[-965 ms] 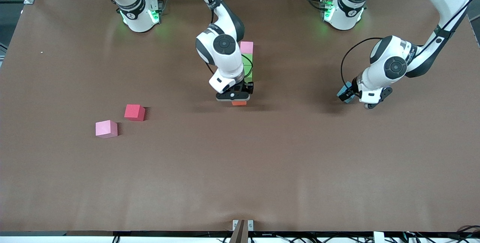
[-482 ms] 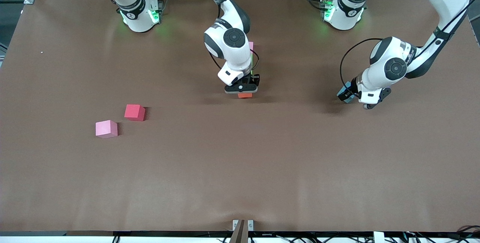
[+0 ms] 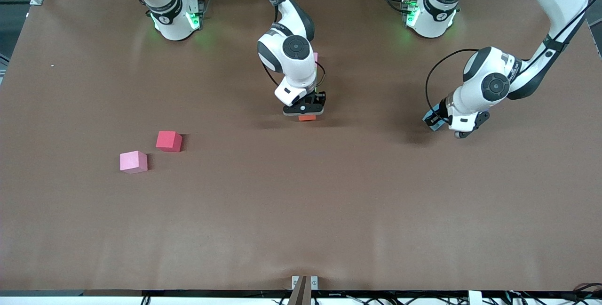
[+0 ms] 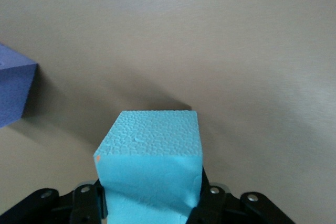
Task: Arrange blocks into number 1
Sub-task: 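Lift the cyan cube with the left gripper while the right gripper returns to rest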
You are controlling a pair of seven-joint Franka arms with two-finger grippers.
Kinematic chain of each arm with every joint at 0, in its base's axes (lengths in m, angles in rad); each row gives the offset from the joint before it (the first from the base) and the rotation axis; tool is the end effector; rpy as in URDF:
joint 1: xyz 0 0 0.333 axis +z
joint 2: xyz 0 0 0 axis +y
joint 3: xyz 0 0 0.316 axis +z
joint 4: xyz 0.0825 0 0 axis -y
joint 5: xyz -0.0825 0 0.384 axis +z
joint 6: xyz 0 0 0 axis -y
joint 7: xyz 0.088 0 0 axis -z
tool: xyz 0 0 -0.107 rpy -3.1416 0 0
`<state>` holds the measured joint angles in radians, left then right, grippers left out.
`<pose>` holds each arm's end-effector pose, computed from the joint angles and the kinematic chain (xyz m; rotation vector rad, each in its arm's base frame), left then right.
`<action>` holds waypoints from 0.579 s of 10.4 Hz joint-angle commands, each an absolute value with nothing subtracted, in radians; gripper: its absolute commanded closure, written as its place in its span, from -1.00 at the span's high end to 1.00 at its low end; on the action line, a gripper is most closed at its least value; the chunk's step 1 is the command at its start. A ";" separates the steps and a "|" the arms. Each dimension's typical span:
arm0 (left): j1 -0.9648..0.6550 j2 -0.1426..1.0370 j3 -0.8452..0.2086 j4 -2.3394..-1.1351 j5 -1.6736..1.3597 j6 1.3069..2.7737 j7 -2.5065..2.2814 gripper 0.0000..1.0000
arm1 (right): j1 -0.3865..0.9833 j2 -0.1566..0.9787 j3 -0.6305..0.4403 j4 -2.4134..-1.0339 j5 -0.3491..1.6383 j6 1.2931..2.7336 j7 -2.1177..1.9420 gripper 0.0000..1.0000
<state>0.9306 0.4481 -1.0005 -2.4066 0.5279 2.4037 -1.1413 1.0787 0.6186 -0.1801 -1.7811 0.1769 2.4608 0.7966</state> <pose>0.4677 -0.0589 0.1990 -2.9316 -0.9831 0.2648 0.4070 0.5273 0.2196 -3.0758 -0.0077 -0.0611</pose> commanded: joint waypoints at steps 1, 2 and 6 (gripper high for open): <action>0.844 0.451 -1.000 -2.306 0.525 2.323 -1.121 -1.00 | 1.097 0.624 -0.187 -1.787 0.196 2.465 0.807 0.31; 0.812 0.454 -1.000 -2.255 0.523 2.289 -1.106 -1.00 | 1.097 0.626 -0.187 -1.787 0.196 2.465 0.807 0.31; 0.671 0.538 -0.999 -2.103 0.509 2.272 -1.112 -1.00 | 1.104 0.626 -0.189 -1.789 0.196 2.465 0.807 0.33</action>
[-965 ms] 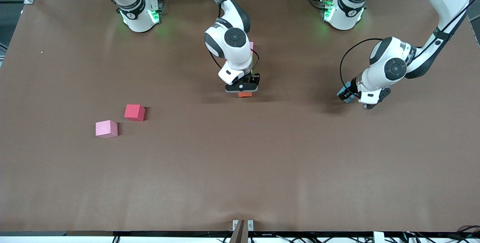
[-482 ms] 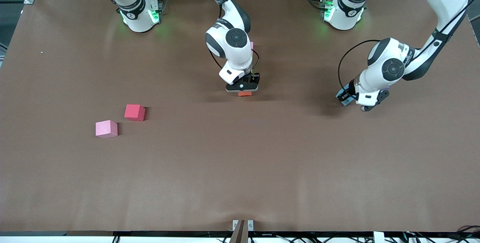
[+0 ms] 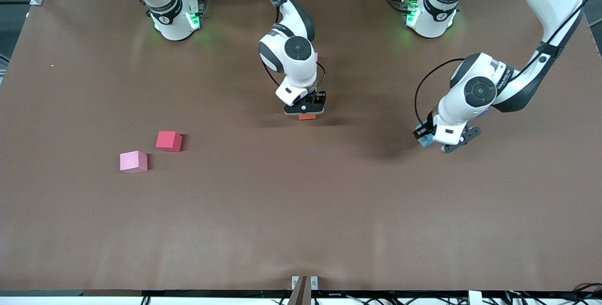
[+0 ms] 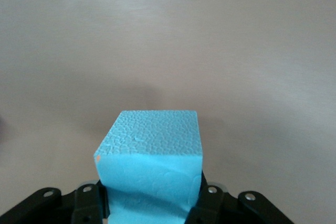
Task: Arrange blocks into number 1
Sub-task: 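Lift the cyan cube with the left gripper while the right gripper returns to rest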
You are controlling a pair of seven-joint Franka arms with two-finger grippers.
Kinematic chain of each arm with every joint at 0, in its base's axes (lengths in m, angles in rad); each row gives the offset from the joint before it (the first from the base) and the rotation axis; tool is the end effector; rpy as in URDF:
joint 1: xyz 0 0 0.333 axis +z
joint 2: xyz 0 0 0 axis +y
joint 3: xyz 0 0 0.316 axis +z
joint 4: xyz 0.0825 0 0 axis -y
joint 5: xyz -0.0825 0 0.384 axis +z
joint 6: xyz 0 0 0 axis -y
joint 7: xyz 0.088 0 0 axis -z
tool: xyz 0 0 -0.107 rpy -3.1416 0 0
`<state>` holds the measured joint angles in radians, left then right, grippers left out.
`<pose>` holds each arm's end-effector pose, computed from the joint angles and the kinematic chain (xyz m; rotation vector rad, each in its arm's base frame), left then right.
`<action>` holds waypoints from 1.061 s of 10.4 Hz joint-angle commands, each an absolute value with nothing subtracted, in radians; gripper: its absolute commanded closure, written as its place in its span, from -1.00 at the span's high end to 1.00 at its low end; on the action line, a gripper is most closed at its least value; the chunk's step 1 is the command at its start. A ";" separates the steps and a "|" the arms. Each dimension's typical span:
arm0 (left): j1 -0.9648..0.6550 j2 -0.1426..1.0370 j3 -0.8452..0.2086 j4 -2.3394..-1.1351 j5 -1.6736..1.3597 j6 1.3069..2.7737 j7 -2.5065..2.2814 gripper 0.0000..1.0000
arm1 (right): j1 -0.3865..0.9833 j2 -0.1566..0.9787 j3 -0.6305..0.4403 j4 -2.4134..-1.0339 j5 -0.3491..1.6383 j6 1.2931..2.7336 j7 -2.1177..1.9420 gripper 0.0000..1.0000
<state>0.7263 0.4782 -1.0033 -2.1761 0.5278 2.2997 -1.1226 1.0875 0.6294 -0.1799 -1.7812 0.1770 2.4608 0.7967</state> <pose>0.5289 -0.1399 0.2577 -3.0215 -0.7743 0.1055 0.4017 0.5298 0.2124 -3.0852 -0.0213 -0.0526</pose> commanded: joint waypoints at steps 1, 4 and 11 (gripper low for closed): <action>0.651 0.558 -0.999 -2.068 0.508 2.272 -1.114 -1.00 | 1.104 0.626 -0.187 -1.789 0.196 2.465 0.807 0.43; 0.559 0.601 -0.979 -1.979 0.506 2.272 -1.111 -1.00 | 1.098 0.605 -0.189 -1.808 0.195 2.465 0.808 1.00; 0.226 0.653 -0.824 -1.833 0.492 2.270 -1.103 -1.00 | 0.638 0.269 0.013 -2.045 0.123 2.471 0.729 1.00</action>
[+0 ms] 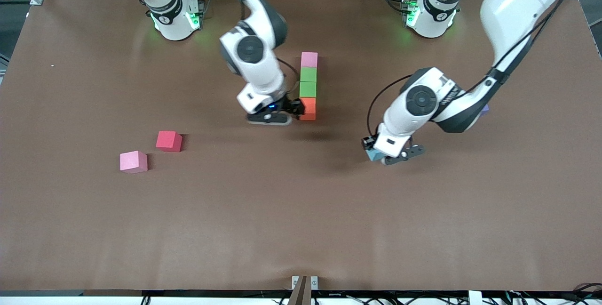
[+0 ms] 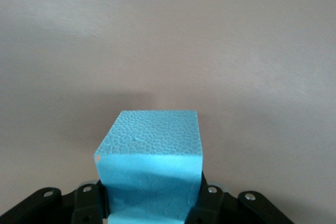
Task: Arrange blocks into number 1
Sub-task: 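Lift the cyan cube with the left gripper while the right gripper returns to rest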
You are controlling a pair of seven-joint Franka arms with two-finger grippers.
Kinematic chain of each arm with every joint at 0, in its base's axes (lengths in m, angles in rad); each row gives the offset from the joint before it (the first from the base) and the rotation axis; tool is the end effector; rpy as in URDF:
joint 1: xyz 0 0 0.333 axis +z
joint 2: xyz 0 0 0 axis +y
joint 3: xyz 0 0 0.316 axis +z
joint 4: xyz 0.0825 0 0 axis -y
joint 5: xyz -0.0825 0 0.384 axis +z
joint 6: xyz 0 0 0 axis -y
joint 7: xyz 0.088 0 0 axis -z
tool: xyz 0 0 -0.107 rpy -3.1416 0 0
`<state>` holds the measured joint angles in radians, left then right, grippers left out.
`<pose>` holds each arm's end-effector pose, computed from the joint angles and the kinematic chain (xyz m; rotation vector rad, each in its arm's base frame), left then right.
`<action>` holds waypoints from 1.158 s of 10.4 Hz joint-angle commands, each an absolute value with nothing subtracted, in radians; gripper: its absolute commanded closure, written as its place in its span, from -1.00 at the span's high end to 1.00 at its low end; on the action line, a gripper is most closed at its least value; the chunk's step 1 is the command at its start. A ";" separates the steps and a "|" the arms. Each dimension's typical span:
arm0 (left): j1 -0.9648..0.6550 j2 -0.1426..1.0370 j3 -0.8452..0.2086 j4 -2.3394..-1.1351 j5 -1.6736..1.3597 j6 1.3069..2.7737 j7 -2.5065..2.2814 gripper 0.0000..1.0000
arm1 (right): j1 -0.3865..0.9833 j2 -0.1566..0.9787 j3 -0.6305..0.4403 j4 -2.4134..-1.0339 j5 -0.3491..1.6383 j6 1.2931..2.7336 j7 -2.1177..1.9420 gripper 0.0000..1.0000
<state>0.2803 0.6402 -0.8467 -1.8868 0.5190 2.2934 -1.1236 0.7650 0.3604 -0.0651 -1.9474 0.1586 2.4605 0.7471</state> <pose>0.5560 -0.2979 0.2637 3.0260 0.4786 -0.0512 0.4819 0.4084 0.3107 -2.9644 0.2330 -0.0868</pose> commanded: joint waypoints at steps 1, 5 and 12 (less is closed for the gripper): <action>0.184 0.673 -0.824 -1.800 0.492 2.267 -1.098 -1.00 | 0.530 0.246 0.062 -2.066 0.082 2.468 0.721 1.00; -0.120 0.745 -0.643 -1.619 0.409 2.226 -1.095 -1.00 | 0.244 0.197 0.126 -2.071 -0.153 2.465 0.649 1.00; -0.325 0.802 -0.502 -1.490 0.265 2.122 -0.951 -1.00 | -0.034 0.038 0.206 -1.723 -0.114 1.843 0.209 1.00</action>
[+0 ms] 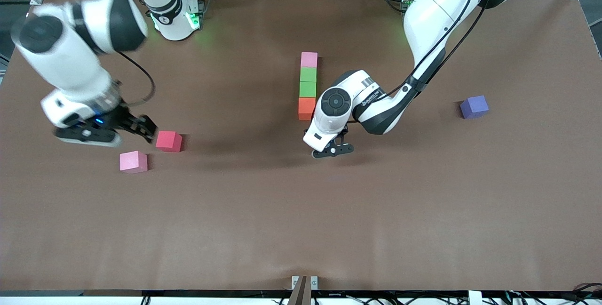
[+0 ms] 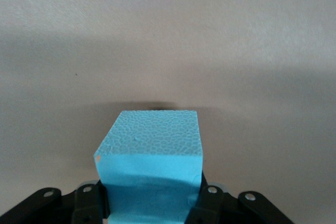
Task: Arrange blocks into number 1
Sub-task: 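Place the cyan cube below the orange cube with the left gripper and release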
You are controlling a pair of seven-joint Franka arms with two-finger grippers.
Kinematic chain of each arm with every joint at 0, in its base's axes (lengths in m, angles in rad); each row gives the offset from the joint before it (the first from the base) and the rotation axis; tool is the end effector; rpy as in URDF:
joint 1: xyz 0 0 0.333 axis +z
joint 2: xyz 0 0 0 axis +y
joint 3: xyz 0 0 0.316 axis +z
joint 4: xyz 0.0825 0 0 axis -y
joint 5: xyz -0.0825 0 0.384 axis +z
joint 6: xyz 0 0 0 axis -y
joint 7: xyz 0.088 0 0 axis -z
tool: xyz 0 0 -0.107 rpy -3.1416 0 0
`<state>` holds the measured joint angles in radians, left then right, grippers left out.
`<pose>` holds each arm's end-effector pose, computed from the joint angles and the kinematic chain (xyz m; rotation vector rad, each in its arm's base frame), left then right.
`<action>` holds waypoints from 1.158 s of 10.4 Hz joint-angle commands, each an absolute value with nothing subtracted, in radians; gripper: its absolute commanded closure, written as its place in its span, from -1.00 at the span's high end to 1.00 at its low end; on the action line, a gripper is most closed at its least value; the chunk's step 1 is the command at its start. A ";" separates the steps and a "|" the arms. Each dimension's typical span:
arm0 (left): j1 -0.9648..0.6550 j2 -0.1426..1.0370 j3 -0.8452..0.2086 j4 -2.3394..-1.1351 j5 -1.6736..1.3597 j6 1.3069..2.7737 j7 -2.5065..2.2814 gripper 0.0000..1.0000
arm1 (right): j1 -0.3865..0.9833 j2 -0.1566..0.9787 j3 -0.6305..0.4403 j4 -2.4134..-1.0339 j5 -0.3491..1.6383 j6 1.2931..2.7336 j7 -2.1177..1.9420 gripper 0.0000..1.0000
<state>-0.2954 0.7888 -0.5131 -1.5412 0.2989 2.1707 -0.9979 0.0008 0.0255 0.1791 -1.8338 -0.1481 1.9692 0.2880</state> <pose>0.5282 -0.4572 0.2250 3.0934 0.2041 -0.1917 0.5739 0.0938 0.5208 3.0273 -0.0884 0.2102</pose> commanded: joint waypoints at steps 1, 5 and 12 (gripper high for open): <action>-0.330 0.802 -0.502 -1.480 0.262 2.117 -0.930 -1.00 | -0.032 0.035 0.174 -1.677 -0.077 1.771 0.178 1.00; -0.403 0.834 -0.482 -1.443 0.245 2.105 -0.927 -1.00 | -0.017 0.041 0.051 -1.539 -0.060 1.600 0.027 1.00; -0.468 0.867 -0.456 -1.443 0.245 2.105 -0.930 -1.00 | -0.026 0.044 0.008 -1.497 0.031 1.569 -0.054 1.00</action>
<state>-0.4358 0.8500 -0.4737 -1.4782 0.2745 2.1264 -0.9550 -0.0178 0.0285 0.0065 -1.5394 0.0098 1.5937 -0.0324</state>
